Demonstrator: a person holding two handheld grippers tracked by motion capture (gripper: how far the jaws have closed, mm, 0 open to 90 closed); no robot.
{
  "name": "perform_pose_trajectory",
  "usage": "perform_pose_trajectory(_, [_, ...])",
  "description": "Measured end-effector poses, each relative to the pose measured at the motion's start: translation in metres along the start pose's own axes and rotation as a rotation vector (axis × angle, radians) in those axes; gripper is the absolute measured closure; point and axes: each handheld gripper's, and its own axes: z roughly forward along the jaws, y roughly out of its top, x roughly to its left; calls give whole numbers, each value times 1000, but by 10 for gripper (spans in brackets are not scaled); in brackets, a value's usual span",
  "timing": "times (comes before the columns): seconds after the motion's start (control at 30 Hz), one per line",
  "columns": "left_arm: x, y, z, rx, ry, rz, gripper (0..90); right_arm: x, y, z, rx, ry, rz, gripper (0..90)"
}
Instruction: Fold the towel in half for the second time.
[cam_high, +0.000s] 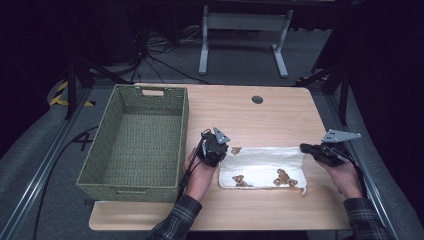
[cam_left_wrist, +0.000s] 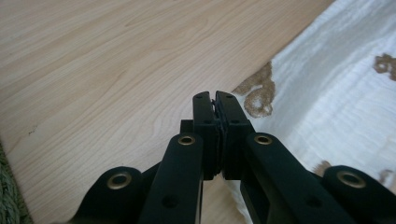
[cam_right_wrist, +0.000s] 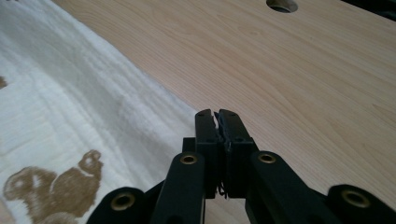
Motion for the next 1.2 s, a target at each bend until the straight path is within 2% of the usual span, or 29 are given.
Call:
perform_pose_trajectory(0.13, [-9,-11,-12,-9,-18,12,879,11,-7,-12,-13,17,-18,876])
perform_pose_trajectory(0.2, [-14,-16,-17,-11,-21,31,880,16,-11,-16,-13,27,-24,876])
perform_pose_trajectory(0.37, [-27,-28,-25,11,-33,63,878,30,-20,-24,-4,44,-41,875])
perform_pose_trajectory(0.4, [-30,-30,-26,13,-44,57,878,32,-22,-25,4,48,-41,874])
perform_pose_trajectory(0.47, [-35,-33,-29,14,-44,79,877,35,-27,-27,9,53,-41,874])
perform_pose_trajectory(0.63, [-44,-43,-34,35,-77,66,872,42,-37,-32,23,78,-24,869])
perform_pose_trajectory(0.77, [-45,-49,-36,41,-105,65,814,46,-42,-34,38,97,-25,850])
perform_pose_trajectory(0.83, [-45,-48,-39,20,-113,54,799,48,-43,-39,18,100,-17,798])
perform_pose_trajectory(0.9, [-44,-48,-41,13,-119,53,786,48,-43,-42,5,98,-13,791])
perform_pose_trajectory(0.97, [-43,-46,-43,-11,-125,34,778,48,-40,-47,-32,90,-2,787])
perform_pose_trajectory(1.0, [-41,-44,-42,-20,-126,42,779,47,-39,-47,-41,88,-5,788])
perform_pose_trajectory(1.07, [-41,-43,-41,-19,-128,38,788,47,-37,-48,-48,86,-3,793])
perform_pose_trajectory(1.13, [-40,-43,-35,1,-137,36,801,45,-32,-47,-57,97,11,828])
perform_pose_trajectory(1.2, [-41,-46,-24,35,-152,32,822,48,-32,-40,-32,124,9,877])
